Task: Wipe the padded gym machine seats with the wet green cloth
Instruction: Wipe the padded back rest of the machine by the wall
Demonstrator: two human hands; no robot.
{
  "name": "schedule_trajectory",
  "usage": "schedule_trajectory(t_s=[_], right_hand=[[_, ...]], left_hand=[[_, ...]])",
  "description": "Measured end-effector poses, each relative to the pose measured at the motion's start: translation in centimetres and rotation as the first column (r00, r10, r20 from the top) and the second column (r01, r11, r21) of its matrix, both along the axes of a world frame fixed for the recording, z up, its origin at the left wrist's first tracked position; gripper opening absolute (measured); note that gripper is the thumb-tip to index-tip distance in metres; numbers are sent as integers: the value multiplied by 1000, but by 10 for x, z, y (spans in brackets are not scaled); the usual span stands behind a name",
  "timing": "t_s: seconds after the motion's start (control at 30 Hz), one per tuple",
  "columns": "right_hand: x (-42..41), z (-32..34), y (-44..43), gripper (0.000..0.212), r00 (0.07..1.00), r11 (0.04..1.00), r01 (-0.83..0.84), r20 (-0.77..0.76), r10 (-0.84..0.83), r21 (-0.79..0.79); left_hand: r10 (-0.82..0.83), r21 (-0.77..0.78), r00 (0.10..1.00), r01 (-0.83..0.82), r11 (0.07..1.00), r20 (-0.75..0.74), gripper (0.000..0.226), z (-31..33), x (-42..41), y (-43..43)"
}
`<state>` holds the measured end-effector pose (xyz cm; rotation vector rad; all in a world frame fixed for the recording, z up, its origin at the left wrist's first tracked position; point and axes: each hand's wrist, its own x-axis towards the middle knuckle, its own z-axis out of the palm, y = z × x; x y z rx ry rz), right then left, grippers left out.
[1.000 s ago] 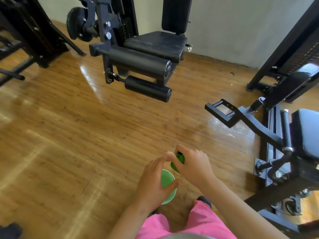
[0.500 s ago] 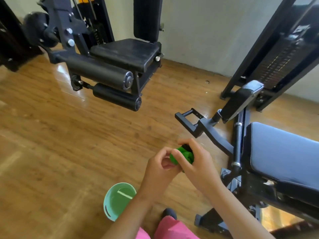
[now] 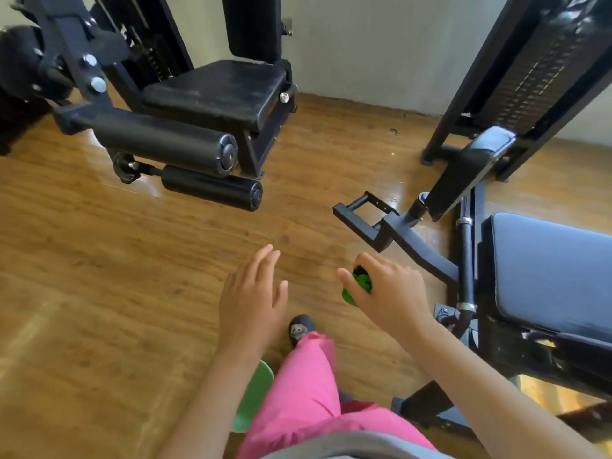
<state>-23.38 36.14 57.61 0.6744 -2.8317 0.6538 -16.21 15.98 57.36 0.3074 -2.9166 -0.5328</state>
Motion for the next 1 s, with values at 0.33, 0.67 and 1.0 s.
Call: schedule_trajectory(t_s=[0.33, 0.67, 1.0], right_hand=[[-135, -49, -92, 56, 985, 961, -168, 77, 154, 219], [-287, -14, -236, 46, 987, 984, -161, 20, 159, 74], [-425, -8, -183, 48, 999, 997, -37, -30, 39, 63]], left_hand=[[44, -30, 999, -43, 999, 21, 60, -51, -113, -107], [81, -142, 996, -84, 986, -28, 53, -7, -273, -257], [-61, -117, 998, 58, 991, -25, 51, -14, -426, -202]])
